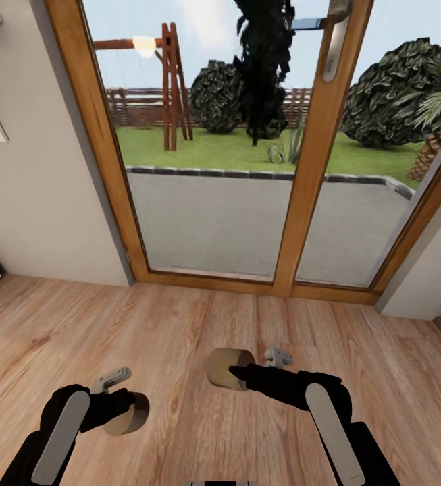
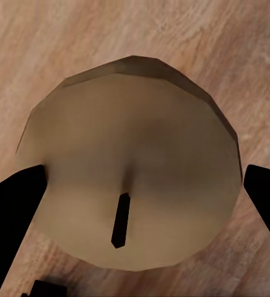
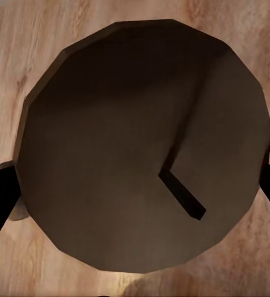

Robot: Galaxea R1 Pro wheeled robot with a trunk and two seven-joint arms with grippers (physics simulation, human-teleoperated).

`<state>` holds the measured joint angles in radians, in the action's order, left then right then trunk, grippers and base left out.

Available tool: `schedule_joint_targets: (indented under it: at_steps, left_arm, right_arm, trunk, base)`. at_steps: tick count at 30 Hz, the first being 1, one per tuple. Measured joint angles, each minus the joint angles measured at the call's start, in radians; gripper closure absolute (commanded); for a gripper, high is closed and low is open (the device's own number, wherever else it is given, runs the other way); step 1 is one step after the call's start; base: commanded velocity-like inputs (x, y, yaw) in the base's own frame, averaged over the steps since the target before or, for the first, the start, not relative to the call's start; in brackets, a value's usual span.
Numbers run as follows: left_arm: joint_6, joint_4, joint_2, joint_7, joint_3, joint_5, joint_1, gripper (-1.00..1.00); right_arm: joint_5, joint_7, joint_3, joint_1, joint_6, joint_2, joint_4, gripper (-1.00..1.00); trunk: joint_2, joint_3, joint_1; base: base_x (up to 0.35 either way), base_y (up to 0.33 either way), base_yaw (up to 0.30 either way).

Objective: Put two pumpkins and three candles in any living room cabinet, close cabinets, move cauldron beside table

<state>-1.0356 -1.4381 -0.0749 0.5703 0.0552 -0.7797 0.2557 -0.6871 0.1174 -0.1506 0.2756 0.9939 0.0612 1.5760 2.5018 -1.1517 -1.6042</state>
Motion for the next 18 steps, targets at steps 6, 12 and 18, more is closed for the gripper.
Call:
schedule_joint_targets:
  at_steps: [6, 12, 18]
  left_arm:
    - [0.000, 0.000, -0.001, 0.000, 0.001, 0.002, 0.000, 1.00]
    - [0.000, 0.000, -0.001, 0.000, 0.000, 0.000, 0.000, 1.00]
    - [0.000, 0.000, -0.002, 0.000, 0.001, 0.003, 0.000, 1.00]
  right_arm:
    - [-0.005, -0.002, 0.005, 0.000, 0.001, 0.000, -0.001, 1.00]
    - [-0.005, -0.001, 0.006, 0.000, 0.003, 0.000, -0.003, 1.00]
    - [-0.004, -0.002, 0.008, 0.000, 0.004, 0.000, -0.006, 1.00]
  trunk:
    - [-0.001, 0.023, 0.003]
    - [-0.023, 0.044, 0.015]
    - [-0.065, 0.063, 0.038]
  base:
    - [0.000, 0.000, 0.000]
    - [0.000, 0.000, 0.000]
    - [0.000, 0.000, 0.000]
